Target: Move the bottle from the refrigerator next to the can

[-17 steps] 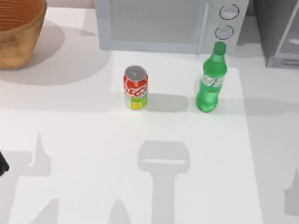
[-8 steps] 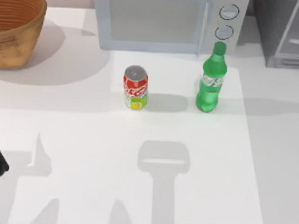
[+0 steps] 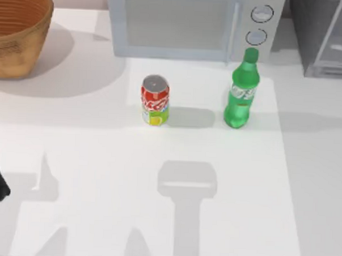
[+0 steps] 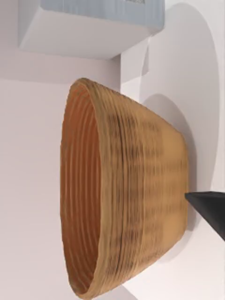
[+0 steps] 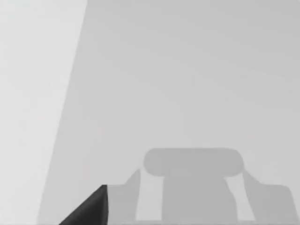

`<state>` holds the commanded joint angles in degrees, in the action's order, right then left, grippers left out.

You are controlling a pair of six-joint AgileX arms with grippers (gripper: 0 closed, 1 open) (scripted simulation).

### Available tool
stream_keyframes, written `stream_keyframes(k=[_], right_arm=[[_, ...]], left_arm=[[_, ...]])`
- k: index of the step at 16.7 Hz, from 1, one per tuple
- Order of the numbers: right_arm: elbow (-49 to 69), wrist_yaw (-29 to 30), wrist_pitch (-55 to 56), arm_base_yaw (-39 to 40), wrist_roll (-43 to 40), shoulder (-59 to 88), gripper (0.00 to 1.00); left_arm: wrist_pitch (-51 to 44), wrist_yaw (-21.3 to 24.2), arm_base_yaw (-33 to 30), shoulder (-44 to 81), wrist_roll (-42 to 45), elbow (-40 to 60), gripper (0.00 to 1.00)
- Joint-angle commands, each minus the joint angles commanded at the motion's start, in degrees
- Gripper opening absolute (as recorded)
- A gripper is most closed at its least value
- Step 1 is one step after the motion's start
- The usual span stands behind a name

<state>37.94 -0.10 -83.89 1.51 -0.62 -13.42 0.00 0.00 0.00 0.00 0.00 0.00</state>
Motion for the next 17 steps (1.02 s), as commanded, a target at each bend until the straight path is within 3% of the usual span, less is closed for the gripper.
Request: stream_keyframes(k=[4,8,17], right_arm=[[3.4,-4.6,1.0,-5.9,-5.8,5.3,1.00],[10.3,-14.8,2.0,-21.4,-21.4,19.9,1.00],[27.7,-40.1,1.8,-71.5,-82.6,78.6,1.00]], left_arm=[[0.0,0.0,0.0,0.0,0.0,0.0,1.00],[0.0,0.0,0.0,0.0,0.0,0.0,1.00],[0.0,0.0,0.0,0.0,0.0,0.0,1.00]])
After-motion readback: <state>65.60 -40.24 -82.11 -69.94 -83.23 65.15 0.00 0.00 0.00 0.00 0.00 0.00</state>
